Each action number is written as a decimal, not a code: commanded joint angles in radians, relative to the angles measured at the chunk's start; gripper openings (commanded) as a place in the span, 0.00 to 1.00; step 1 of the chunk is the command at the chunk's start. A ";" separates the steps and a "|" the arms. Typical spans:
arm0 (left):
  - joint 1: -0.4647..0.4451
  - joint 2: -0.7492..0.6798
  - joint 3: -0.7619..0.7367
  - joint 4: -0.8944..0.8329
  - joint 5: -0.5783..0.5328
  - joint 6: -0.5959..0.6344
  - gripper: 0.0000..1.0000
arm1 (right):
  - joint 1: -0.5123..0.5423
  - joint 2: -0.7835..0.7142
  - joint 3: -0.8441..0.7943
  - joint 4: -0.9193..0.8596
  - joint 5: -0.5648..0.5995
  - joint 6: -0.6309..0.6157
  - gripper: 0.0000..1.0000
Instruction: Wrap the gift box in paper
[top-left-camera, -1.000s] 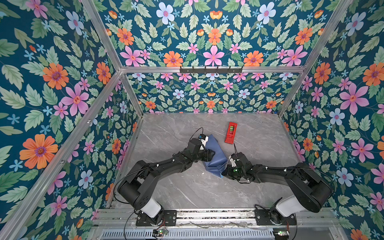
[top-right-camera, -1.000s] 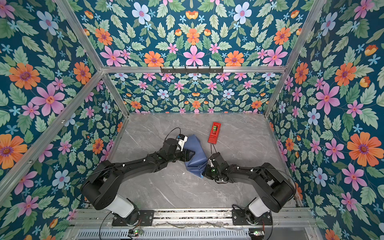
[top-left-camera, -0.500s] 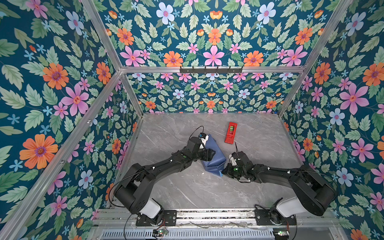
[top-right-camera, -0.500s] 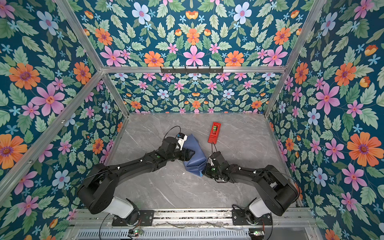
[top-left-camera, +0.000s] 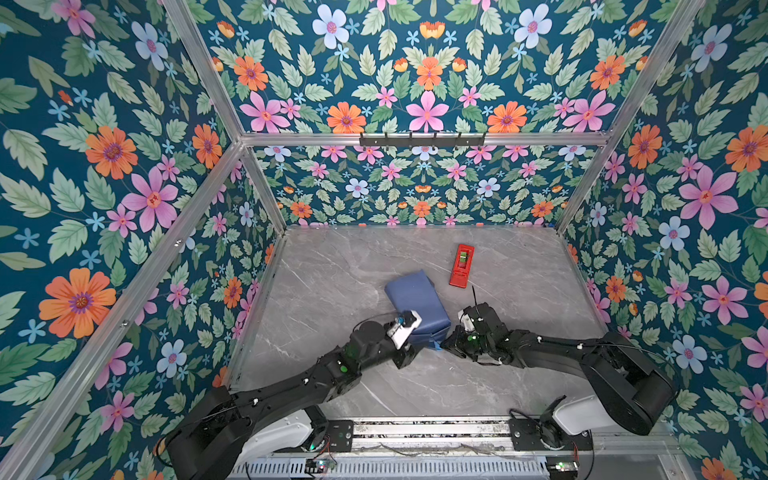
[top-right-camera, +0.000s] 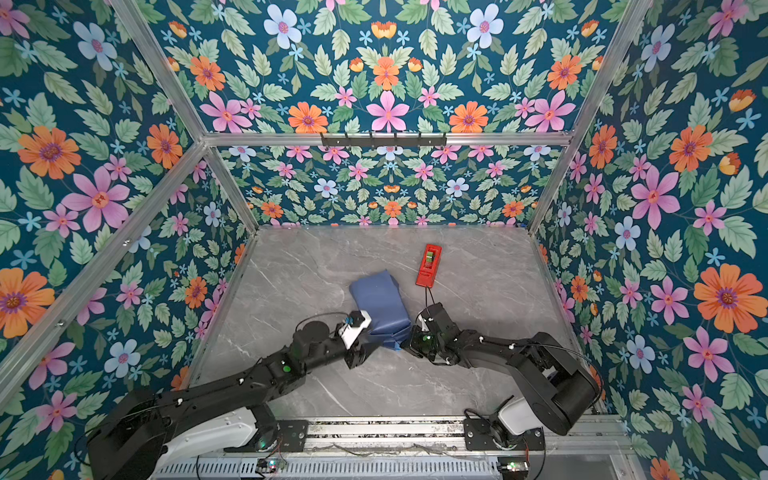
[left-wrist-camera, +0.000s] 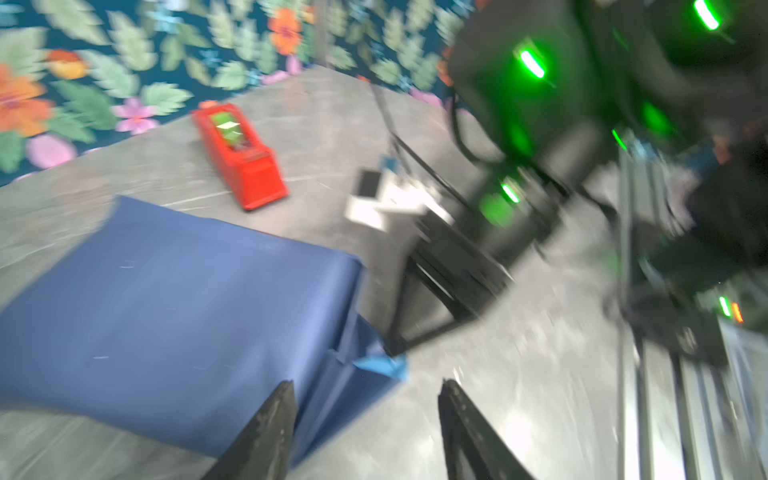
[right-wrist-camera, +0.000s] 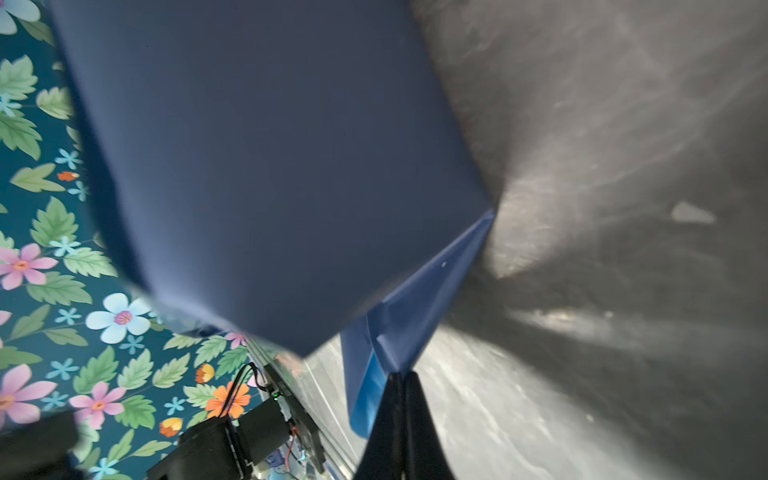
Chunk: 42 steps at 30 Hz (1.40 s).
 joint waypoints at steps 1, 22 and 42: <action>-0.036 0.023 -0.033 0.079 0.039 0.176 0.52 | 0.001 -0.005 0.000 0.031 -0.020 0.039 0.00; -0.051 0.437 0.043 0.254 -0.038 0.479 0.47 | 0.001 0.000 -0.003 0.053 -0.035 0.066 0.00; -0.053 0.592 0.074 0.386 -0.078 0.543 0.25 | 0.012 -0.007 -0.009 0.062 -0.024 0.078 0.00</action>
